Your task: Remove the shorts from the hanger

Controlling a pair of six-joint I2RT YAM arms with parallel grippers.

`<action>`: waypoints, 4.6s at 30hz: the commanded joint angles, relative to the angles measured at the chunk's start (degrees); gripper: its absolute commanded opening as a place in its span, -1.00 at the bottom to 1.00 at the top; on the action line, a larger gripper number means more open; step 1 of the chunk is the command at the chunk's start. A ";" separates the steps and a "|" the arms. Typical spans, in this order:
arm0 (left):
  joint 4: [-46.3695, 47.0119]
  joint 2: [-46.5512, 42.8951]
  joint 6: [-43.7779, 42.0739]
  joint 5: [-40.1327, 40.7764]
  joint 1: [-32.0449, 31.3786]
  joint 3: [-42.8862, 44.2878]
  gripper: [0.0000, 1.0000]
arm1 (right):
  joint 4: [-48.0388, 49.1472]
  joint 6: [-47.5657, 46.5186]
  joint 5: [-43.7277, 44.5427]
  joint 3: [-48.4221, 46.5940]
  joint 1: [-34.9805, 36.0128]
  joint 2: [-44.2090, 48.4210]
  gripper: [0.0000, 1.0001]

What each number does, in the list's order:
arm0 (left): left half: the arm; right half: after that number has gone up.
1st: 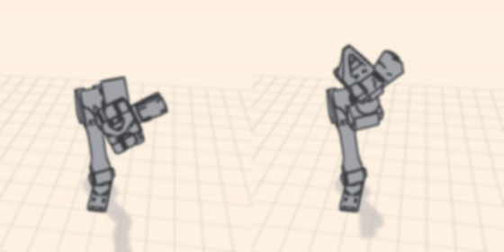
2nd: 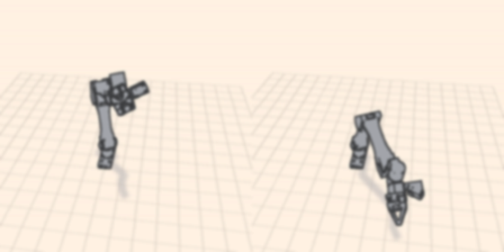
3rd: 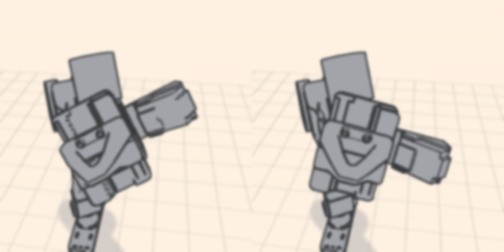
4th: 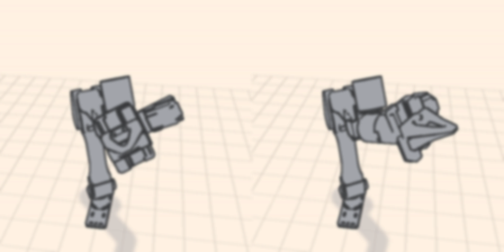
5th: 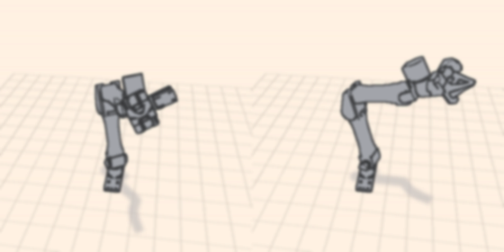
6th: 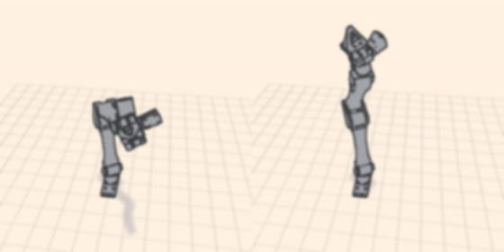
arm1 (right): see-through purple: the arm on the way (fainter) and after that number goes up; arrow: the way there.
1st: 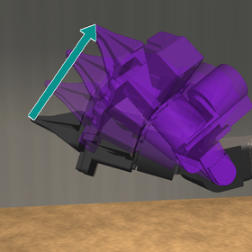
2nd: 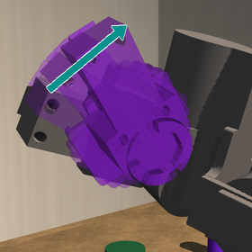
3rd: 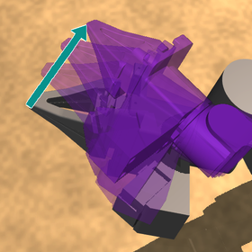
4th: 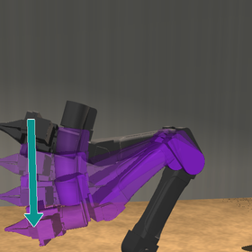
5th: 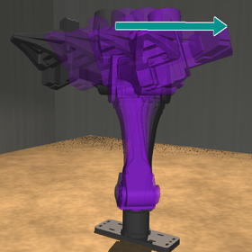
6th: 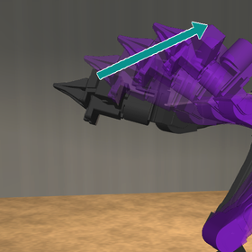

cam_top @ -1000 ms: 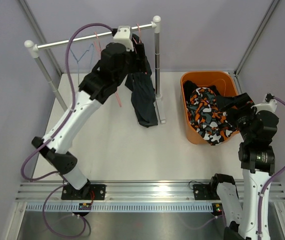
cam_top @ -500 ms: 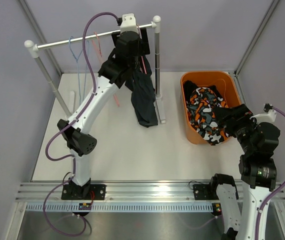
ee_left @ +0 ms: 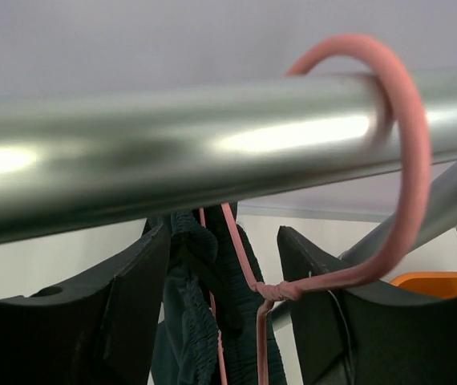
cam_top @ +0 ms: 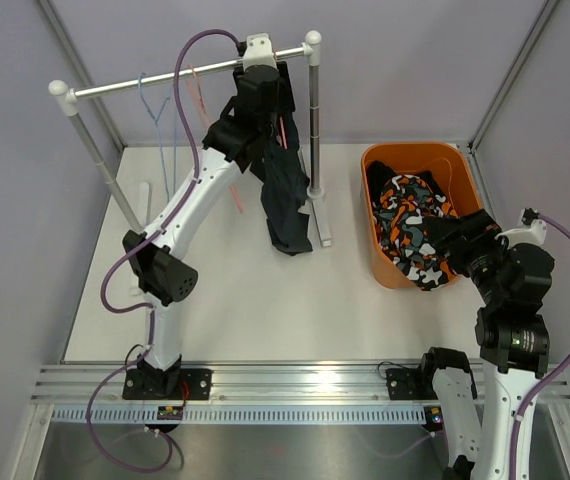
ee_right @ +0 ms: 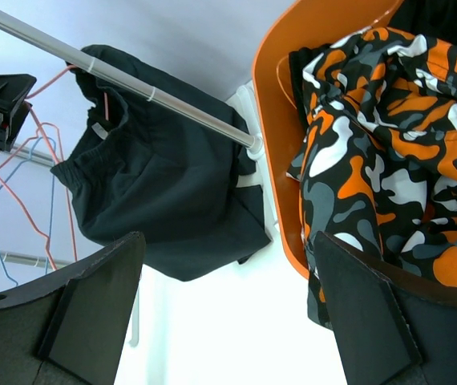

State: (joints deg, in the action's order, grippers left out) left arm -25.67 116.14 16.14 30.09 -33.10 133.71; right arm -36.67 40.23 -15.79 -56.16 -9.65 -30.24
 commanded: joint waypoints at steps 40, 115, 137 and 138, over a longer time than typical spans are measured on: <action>-4.03 -21.39 -6.74 -11.62 -0.30 -12.42 -1.00 | 4.23 -3.75 -1.87 -0.26 0.07 -4.12 0.92; -18.89 -50.83 -6.65 -15.23 -21.65 -44.76 -1.00 | -4.72 -3.93 43.73 -26.19 57.38 -50.01 -0.99; -20.48 -61.20 -7.18 -18.23 -21.74 -50.21 -1.00 | -6.23 -7.53 41.38 -31.65 49.20 -51.41 -1.00; -19.43 -61.64 -7.00 -17.61 -21.74 -50.47 -1.00 | -5.70 -7.01 40.24 -31.21 49.81 -51.06 -1.00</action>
State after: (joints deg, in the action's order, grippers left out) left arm -48.18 57.69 9.58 11.35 -54.70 83.68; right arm -43.09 33.82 24.25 -86.24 40.58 -82.24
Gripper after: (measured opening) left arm 0.060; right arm 0.025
